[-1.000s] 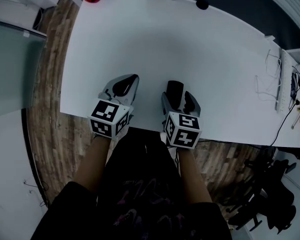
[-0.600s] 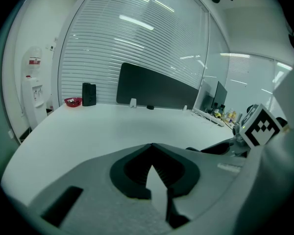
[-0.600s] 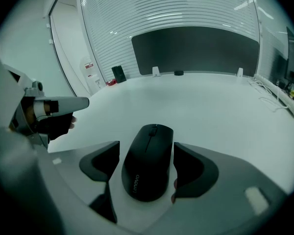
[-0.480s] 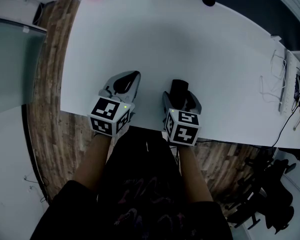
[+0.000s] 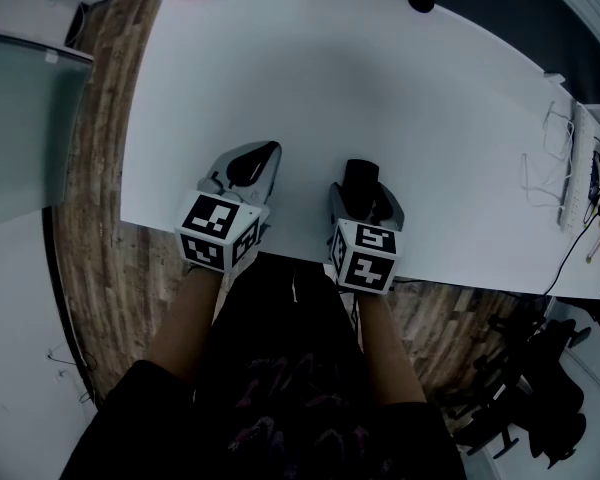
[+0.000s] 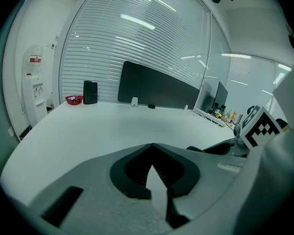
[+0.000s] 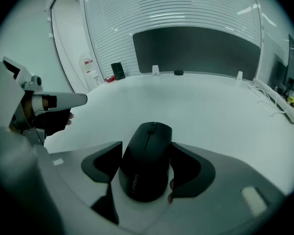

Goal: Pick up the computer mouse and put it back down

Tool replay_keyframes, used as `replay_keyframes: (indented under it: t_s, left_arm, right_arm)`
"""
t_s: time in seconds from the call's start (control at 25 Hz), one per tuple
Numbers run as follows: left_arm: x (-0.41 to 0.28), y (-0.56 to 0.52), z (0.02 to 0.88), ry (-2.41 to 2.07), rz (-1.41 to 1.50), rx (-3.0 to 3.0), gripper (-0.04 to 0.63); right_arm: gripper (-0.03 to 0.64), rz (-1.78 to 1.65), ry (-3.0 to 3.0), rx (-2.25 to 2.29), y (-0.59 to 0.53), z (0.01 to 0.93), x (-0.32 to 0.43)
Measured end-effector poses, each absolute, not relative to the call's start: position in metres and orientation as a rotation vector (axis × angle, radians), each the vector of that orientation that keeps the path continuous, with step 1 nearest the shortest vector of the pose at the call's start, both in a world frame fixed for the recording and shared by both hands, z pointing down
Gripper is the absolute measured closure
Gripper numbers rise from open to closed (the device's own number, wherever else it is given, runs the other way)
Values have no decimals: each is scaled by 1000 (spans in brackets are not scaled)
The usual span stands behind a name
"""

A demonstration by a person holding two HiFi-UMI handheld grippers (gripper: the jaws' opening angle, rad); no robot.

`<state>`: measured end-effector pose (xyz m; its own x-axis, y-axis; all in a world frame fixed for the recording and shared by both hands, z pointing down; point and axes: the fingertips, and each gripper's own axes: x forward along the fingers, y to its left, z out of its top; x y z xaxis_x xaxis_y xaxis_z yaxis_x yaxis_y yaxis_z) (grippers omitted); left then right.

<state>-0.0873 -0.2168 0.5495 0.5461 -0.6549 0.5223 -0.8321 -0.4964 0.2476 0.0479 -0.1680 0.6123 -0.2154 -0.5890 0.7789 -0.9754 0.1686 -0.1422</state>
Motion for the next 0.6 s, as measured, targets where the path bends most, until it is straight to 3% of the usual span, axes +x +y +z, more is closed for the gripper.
replay_keyframes:
  t_s: [0.6]
  left_arm:
    - [-87,-214,546,-1213,496,2312,594]
  right_arm:
    - [305,836,-1967,1514,-171,597,47]
